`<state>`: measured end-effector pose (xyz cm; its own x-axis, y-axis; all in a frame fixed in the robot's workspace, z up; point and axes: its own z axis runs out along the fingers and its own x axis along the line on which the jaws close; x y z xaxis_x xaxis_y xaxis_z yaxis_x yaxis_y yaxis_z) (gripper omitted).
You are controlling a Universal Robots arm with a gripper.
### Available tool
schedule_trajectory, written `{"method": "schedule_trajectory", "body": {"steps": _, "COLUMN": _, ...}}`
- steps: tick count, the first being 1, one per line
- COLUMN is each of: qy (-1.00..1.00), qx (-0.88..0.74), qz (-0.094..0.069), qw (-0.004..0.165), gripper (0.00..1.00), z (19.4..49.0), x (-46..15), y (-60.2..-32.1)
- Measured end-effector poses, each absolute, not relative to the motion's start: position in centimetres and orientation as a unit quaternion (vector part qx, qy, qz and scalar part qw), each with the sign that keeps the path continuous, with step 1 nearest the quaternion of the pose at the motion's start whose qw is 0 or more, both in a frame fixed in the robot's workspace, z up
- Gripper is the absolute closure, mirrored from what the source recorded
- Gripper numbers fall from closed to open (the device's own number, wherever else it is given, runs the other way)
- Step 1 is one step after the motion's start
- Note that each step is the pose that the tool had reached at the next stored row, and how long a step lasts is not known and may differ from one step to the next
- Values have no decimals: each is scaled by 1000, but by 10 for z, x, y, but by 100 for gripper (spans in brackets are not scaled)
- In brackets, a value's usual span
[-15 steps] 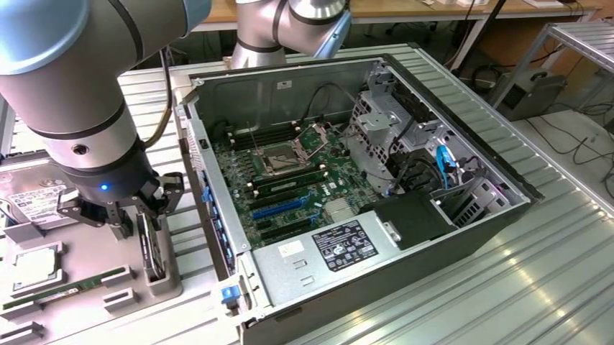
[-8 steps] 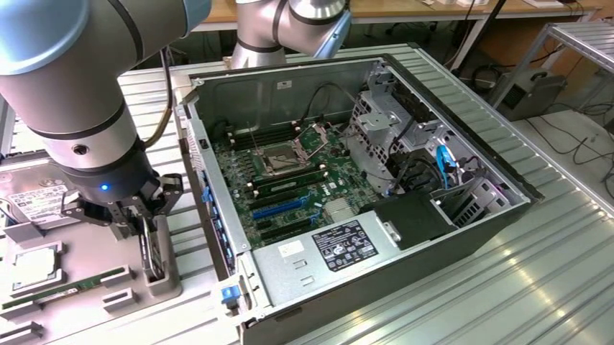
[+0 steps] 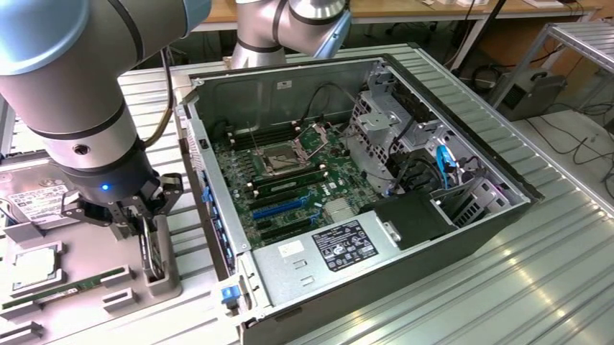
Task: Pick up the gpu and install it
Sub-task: 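Pick up the gpu and move the gpu toward the slot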
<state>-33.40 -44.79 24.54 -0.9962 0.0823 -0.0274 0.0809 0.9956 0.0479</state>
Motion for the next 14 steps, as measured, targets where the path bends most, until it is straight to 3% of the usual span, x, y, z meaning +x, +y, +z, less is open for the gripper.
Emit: {"method": "schedule_trajectory", "body": {"steps": 14, "qy": 999, "qx": 19, "qz": 24, "qw": 14, "gripper": 74, "z": 251, "x": -334, "y": -448}}
